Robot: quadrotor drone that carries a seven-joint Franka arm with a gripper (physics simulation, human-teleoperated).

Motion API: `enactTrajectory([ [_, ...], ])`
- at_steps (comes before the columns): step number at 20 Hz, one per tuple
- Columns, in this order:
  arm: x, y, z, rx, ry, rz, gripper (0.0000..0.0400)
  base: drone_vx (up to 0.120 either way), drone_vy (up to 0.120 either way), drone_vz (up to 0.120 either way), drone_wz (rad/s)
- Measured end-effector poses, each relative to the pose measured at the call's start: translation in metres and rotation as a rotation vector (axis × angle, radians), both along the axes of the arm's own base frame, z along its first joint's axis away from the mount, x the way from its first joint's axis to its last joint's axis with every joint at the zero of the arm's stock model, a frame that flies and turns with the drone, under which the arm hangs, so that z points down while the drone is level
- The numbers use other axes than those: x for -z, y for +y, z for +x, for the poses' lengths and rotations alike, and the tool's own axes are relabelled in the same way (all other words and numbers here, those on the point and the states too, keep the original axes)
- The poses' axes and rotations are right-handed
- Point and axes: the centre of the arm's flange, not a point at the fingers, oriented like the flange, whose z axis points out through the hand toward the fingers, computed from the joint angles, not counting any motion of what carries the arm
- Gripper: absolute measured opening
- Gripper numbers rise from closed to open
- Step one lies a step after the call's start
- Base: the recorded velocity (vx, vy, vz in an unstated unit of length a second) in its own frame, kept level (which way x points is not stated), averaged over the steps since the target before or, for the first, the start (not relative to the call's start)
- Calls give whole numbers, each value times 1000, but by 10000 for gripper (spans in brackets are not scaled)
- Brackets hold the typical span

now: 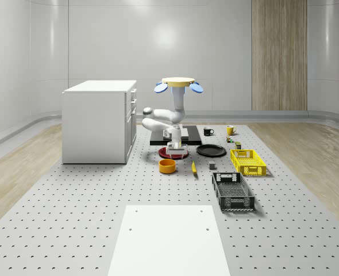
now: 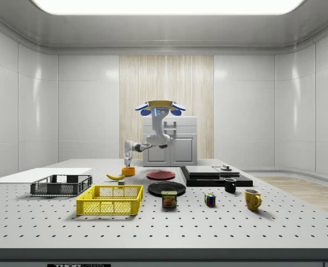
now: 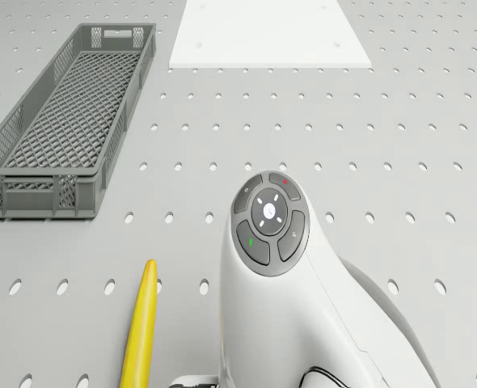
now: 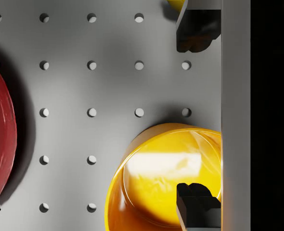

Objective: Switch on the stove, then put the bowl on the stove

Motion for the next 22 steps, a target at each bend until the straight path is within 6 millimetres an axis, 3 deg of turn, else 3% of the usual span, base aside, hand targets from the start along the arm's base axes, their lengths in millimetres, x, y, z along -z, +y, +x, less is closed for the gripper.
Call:
enactTrajectory([
  [8, -19, 5, 0, 0, 0, 0, 400, 0, 0, 0, 0],
  [22, -33, 14, 9, 0, 0, 0, 400, 0, 0, 0, 0],
])
